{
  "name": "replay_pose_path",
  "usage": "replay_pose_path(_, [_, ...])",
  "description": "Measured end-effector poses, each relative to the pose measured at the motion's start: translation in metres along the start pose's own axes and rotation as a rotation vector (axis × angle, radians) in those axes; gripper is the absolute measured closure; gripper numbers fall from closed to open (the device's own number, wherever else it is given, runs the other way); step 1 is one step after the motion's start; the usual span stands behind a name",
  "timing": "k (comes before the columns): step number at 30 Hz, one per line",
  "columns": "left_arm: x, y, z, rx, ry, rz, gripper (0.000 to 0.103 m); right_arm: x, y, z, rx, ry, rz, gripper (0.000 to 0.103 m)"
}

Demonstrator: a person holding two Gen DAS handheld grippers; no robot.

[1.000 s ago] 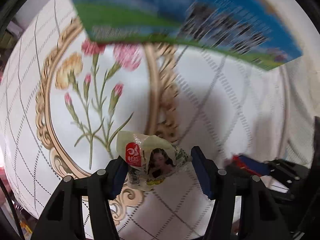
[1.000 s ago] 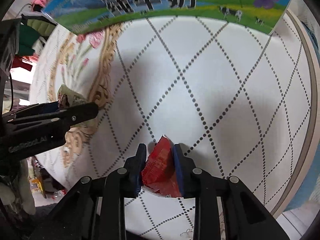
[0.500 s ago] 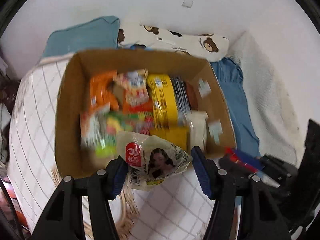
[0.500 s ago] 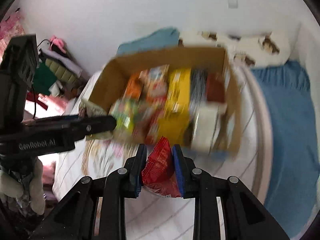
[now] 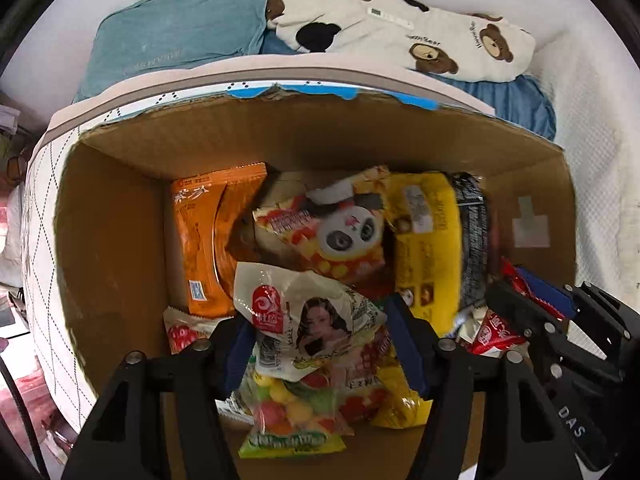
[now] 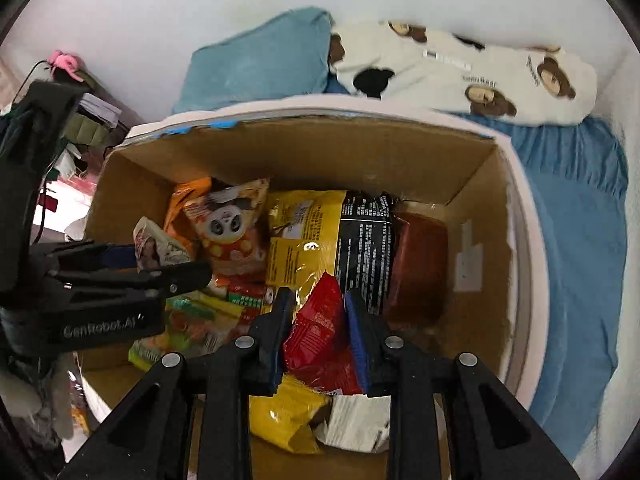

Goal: Organize snacks
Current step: 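Carry both packets into the box and open both tools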

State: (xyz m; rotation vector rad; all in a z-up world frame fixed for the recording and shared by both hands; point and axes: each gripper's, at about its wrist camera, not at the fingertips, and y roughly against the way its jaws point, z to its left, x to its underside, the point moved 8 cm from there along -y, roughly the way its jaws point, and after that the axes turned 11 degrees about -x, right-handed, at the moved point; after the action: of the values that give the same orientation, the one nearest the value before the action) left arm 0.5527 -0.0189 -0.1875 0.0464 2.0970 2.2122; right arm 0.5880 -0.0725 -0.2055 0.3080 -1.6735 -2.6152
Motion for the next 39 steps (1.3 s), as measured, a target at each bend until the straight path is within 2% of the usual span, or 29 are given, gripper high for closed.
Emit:
replay_pose_path(1, [-0.001,-0.002,0.001,-0.002,0.003,0.010,0.041,-0.002,-0.006,-0.004,-0.002,-0.028,0.026,0.063])
replay_pose_path(2, [-0.001,-0.003,0.002,-0.006,0.008,0.011,0.041,-0.004,-0.008,-0.008,-0.005,-0.047,0.037,0.037])
replay_pose_path(4, [-0.003,-0.007,0.007,-0.034,0.013,0.024,0.039,-0.008,-0.008,-0.012,0.001,-0.055,0.033,0.002])
replay_pose_path(7, [-0.002,-0.007,0.011,-0.030,0.027,0.034,0.019,-0.012,-0.007,-0.021,0.060,-0.048,0.036,0.002])
replay_pose_path(11, [0.000,-0.004,0.018,-0.056,0.035,0.017,0.006,-0.007,-0.008,-0.031,0.089,-0.053,0.055,0.002])
replay_pose_path(18, [0.008,-0.001,0.019,-0.051,0.044,-0.002,0.006,0.011,-0.005,-0.028,0.140,-0.034,0.053,0.002])
replay_pose_path(23, [0.022,0.014,0.023,-0.077,0.052,-0.060,0.006,0.026,0.010,-0.021,0.155,-0.022,0.008,0.002])
replay_pose_path(32, [0.066,0.054,0.031,-0.068,0.085,-0.217,0.006,0.064,0.042,0.000,0.168,0.021,-0.104,0.002])
replay_pose_path(39, [0.099,0.089,0.032,-0.100,0.117,-0.368,0.006,0.097,0.079,0.015,0.188,0.045,-0.221,0.002])
